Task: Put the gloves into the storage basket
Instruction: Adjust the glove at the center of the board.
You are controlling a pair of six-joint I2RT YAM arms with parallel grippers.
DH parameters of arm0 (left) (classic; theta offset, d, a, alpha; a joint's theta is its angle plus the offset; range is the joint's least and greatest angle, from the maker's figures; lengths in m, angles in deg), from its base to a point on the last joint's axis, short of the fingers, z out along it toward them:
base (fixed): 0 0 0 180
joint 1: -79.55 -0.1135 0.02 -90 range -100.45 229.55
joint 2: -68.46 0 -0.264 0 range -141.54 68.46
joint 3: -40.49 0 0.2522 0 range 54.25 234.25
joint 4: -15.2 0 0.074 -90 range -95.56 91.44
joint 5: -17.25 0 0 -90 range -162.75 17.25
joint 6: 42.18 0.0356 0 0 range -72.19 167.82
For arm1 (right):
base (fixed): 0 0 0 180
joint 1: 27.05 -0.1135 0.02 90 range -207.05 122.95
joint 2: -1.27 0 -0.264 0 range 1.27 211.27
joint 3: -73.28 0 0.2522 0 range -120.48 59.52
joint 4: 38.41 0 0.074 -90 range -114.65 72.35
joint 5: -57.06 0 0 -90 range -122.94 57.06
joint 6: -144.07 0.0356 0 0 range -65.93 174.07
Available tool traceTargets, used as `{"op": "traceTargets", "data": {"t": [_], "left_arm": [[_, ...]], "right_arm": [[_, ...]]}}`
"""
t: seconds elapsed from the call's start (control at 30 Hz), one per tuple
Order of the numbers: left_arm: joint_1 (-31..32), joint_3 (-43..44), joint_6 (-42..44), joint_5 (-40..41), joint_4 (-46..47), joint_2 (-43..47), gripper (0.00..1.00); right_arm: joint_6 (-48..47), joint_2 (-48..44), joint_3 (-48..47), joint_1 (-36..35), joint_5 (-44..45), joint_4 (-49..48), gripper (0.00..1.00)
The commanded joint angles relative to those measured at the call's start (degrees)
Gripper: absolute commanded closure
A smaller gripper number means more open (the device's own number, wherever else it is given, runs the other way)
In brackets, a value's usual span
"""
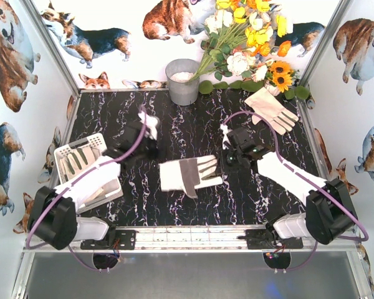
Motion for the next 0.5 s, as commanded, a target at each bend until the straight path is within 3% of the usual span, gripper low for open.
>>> {"op": "traceTargets", "data": {"t": [0.0, 0.17, 0.47], "left_arm": [[6.0, -4.5, -9.4, -2.7, 4.3, -3.5, 0.28], [6.9, -2.9, -7.4, 1.0, 2.9, -6.5, 0.33], [6.9, 3.7, -4.0, -1.5, 5.0, -14.7, 0.45]], "right_arm": [[-2.7, 2.2, -3.9, 1.5, -1.5, -5.0, 1.00], [-4.1, 5.1, -4.9, 1.9, -5.4, -4.6, 1.00], [-5.3, 3.7, -2.5, 2.0, -11.3, -3.1, 1.00]]}}
